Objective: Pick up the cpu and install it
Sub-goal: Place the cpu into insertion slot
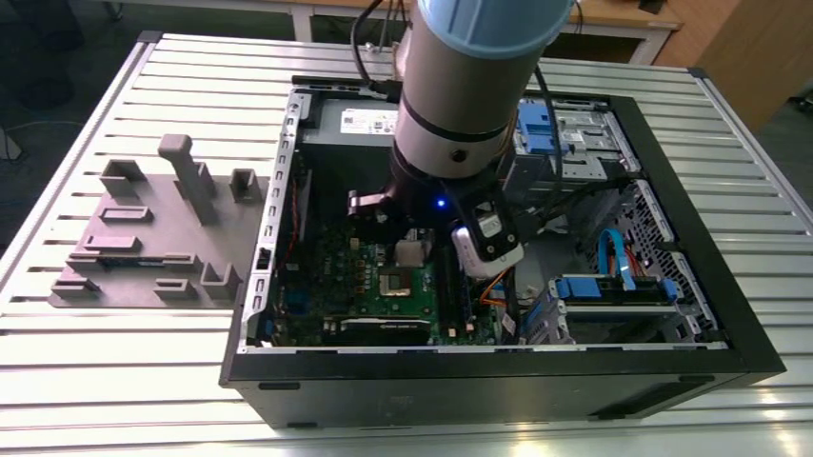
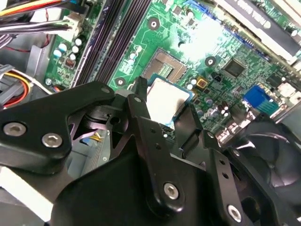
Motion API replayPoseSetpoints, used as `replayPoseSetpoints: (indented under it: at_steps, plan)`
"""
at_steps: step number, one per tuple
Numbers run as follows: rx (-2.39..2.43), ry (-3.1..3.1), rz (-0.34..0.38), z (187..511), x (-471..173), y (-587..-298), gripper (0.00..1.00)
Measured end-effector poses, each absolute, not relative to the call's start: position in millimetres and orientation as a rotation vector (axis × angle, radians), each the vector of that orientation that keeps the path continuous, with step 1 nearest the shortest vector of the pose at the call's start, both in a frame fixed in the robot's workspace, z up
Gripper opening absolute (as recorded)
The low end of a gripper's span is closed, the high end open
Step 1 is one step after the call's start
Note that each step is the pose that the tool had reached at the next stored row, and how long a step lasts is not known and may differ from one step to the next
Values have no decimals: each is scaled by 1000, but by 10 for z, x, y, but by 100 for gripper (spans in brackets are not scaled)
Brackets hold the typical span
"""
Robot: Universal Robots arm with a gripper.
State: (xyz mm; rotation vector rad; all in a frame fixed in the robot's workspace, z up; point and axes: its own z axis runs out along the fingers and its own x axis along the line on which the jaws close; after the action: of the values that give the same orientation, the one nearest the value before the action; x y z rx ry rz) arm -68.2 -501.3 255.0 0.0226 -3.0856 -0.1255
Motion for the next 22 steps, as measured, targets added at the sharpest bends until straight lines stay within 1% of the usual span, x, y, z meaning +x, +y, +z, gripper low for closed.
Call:
replayPoseSetpoints:
  at_steps: [22]
  plan:
    - [-7, -3087, -124, 2157, -732, -5015, 47]
